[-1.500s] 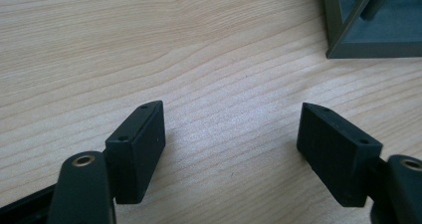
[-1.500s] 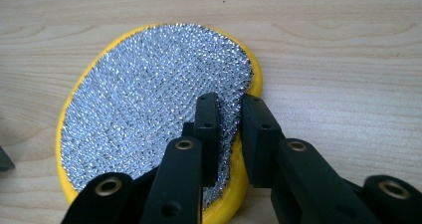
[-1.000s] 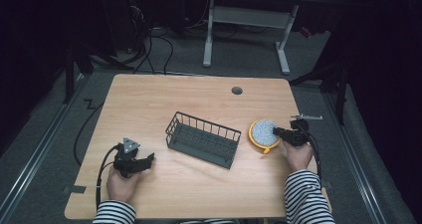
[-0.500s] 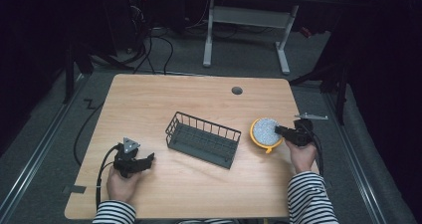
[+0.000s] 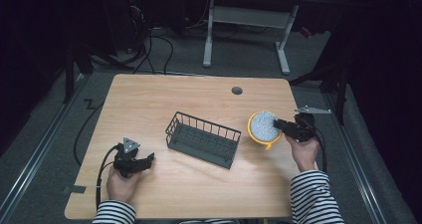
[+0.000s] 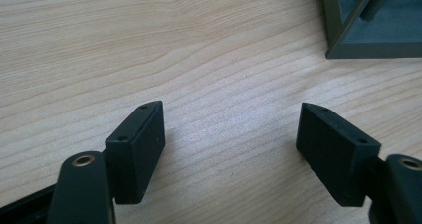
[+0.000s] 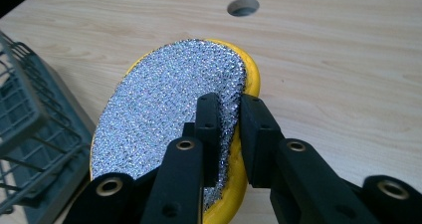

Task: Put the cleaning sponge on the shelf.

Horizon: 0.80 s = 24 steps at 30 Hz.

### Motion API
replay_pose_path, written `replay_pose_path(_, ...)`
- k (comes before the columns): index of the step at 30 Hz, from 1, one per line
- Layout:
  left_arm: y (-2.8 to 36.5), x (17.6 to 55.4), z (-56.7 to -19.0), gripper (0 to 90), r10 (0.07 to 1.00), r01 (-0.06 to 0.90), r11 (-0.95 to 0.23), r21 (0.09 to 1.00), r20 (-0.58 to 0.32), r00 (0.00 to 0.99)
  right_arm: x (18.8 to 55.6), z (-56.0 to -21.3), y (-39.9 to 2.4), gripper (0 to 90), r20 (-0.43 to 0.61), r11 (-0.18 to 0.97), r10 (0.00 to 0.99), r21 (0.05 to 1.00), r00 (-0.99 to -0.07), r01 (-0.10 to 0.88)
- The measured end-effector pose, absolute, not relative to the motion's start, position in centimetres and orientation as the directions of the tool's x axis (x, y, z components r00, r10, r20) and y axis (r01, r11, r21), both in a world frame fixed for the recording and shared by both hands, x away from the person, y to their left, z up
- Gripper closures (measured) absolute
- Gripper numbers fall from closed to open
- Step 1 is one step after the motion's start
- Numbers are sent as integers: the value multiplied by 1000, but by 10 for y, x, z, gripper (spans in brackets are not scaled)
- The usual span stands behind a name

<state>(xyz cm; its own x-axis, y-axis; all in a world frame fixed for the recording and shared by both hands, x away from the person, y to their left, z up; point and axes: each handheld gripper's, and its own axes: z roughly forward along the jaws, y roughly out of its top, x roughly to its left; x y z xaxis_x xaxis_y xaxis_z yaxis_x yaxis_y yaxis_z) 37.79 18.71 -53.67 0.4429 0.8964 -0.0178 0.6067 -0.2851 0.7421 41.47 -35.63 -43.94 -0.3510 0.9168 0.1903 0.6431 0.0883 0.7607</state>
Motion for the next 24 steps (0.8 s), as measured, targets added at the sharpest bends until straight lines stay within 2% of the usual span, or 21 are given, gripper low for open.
replay_pose_path(15, 187, 378, -537, 279, 897, 607, -285, 742, -17, 442, 412, -397, -323, 795, 136, 179, 861, 821, -490, 543)
replay_pose_path(24, 187, 378, -537, 279, 897, 607, -284, 742, -18, 442, 418, -389, -301, 795, 151, 192, 826, 830, -543, 524)
